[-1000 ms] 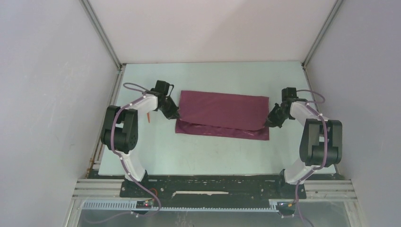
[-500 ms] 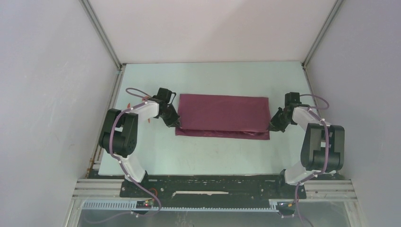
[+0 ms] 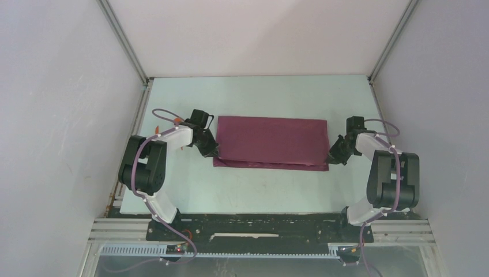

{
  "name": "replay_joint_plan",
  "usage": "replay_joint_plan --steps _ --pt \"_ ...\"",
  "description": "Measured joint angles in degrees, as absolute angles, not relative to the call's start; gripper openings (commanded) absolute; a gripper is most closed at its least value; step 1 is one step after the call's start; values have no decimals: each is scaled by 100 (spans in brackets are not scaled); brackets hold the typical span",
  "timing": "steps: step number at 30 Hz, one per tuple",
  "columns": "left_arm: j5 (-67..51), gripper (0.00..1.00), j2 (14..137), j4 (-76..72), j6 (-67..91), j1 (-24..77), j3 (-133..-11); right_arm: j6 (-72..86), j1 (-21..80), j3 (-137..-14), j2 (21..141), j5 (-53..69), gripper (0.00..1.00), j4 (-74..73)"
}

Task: Fold the napkin into a case and place the utensils inside
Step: Fold and flatten the napkin at the center of the board.

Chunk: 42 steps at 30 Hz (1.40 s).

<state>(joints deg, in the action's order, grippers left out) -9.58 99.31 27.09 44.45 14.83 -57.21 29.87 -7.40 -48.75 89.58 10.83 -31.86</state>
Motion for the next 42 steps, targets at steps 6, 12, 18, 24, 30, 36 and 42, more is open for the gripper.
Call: replay_joint_plan --steps 6,12,18,24,30,36,42 --pt "-952 0 9776 2714 4445 1498 -5548 2985 -740 -4753 8932 1100 0 -3205" --pt "-917 0 9476 2781 4449 1566 -5376 2982 -740 -4705 8565 1105 0 -3273" --pt "-915 0 9386 2753 4451 1586 -5242 2971 -738 -4650 8438 1107 0 -3277" --pt "-913 0 9389 2751 4449 1590 -5127 2969 -735 -4504 8482 1109 0 -3275" --pt "-923 0 9406 2735 4449 1590 -5129 2969 -720 -4504 8595 1100 0 -3234" --pt "-921 0 9408 2733 4449 1590 -5129 2969 -676 -4504 8678 1079 0 -3216" --pt "-923 0 9411 2731 4449 1590 -5129 2969 -659 -4504 8766 1057 0 -3194"
